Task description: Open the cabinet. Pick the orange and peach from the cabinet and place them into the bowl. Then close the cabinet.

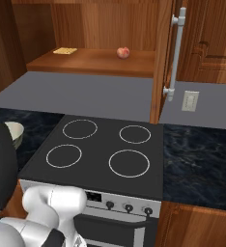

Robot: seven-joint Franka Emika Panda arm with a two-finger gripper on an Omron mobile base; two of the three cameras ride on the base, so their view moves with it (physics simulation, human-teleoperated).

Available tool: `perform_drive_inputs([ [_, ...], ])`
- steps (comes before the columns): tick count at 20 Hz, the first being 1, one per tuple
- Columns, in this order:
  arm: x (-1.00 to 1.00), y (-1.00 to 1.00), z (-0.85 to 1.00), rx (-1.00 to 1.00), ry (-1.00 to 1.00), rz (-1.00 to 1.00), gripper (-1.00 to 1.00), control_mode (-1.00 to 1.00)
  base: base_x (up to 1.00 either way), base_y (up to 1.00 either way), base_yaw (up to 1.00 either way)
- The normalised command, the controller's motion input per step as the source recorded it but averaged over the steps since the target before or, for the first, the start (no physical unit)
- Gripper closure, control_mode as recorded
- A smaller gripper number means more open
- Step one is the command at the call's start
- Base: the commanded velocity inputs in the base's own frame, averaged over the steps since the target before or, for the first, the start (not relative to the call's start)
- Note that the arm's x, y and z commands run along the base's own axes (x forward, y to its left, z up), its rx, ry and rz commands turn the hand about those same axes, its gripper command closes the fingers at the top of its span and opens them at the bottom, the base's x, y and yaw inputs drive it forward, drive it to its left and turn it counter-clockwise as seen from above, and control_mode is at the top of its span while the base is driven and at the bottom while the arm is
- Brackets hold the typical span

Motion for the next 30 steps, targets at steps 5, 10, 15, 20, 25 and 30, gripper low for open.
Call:
perform_drive_inputs([
  [5, 0.00, 0.05, 0.00, -0.05, -0.03, 0.02, -1.00, -1.00, 0.00, 0.00, 0.00],
  [10, -0.01, 0.00, 0.00, -0.32, -0.36, 0.25, -1.00, -1.00, 0.00, 0.00, 0.00],
  [15, 0.00, 0.00, 0.00, -0.38, -0.36, 0.36, -1.00, -1.00, 0.00, 0.00, 0.00],
  [20, 0.00, -0.06, 0.00, -0.30, -0.15, 0.40, -1.00, -1.00, 0.00, 0.00, 0.00],
  [25, 0.00, -0.27, -0.06, -0.18, -0.01, 0.37, -1.00, -1.00, 0.00, 0.00, 0.00],
  [30, 0.08, -0.10, -0.07, -0.03, -0.07, 0.03, -1.00, -1.00, 0.00, 0.00, 0.00],
])
